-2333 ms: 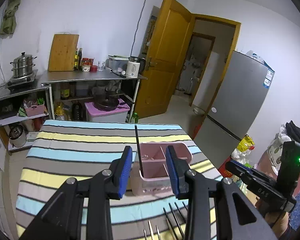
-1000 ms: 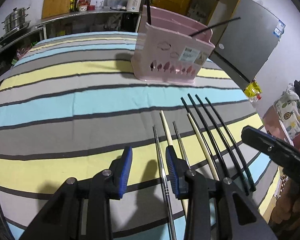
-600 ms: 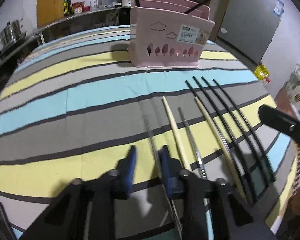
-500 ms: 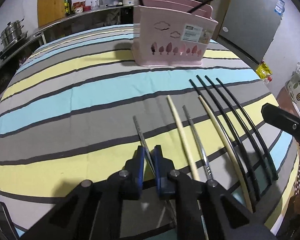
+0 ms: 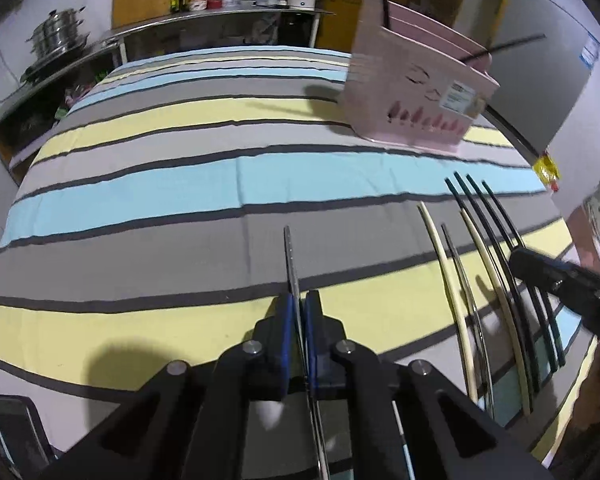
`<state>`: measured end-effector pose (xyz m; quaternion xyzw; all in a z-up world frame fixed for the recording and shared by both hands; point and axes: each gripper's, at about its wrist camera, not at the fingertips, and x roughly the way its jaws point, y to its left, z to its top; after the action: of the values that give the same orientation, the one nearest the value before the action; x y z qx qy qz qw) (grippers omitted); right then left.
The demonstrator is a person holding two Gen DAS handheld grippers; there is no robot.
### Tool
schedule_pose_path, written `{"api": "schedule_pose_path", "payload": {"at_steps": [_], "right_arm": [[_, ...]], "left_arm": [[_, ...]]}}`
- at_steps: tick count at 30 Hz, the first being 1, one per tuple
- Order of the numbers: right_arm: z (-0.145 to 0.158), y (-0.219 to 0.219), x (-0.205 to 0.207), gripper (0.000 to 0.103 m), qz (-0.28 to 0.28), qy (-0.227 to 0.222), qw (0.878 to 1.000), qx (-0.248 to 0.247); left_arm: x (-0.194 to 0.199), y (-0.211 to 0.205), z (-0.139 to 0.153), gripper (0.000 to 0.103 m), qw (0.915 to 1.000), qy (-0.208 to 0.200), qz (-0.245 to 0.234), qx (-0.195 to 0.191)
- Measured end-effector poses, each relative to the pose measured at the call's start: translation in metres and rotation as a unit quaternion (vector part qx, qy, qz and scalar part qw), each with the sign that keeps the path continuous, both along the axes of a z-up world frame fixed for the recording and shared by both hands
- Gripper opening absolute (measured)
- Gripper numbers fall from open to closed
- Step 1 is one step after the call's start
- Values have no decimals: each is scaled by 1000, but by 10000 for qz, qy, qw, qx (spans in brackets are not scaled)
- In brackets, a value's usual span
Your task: Organize utensils
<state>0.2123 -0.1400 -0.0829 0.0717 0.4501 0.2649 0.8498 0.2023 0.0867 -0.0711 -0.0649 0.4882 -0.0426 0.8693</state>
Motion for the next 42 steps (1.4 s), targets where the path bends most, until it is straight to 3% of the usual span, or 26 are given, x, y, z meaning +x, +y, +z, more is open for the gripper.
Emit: {"api": "schedule_pose_path", "payload": {"at_steps": [7, 17, 21, 26, 32, 42], "right_arm": [[-21, 23, 21, 18, -18, 296, 9992, -276], [-28, 41, 35, 17, -150, 408, 9968, -668], [-27, 46, 36, 7, -227, 345, 9949, -915], [-25, 39, 37, 4, -237, 466, 9961, -716], [0, 27, 30, 4, -248, 247, 9982, -494], [59, 13, 15, 4, -196, -328, 9988, -317]], "left_arm": [[14, 2, -1, 8, 9999, 75, 78, -81], [30, -2, -3, 8, 9997, 212, -63, 113], [29, -6, -3, 8, 9994, 168, -130, 261], [29, -11, 0, 5, 9991, 167, -127, 368], [21, -12, 22, 5, 9997, -45, -191, 129], [10, -6, 89, 5, 9974, -697, -192, -65]]}}
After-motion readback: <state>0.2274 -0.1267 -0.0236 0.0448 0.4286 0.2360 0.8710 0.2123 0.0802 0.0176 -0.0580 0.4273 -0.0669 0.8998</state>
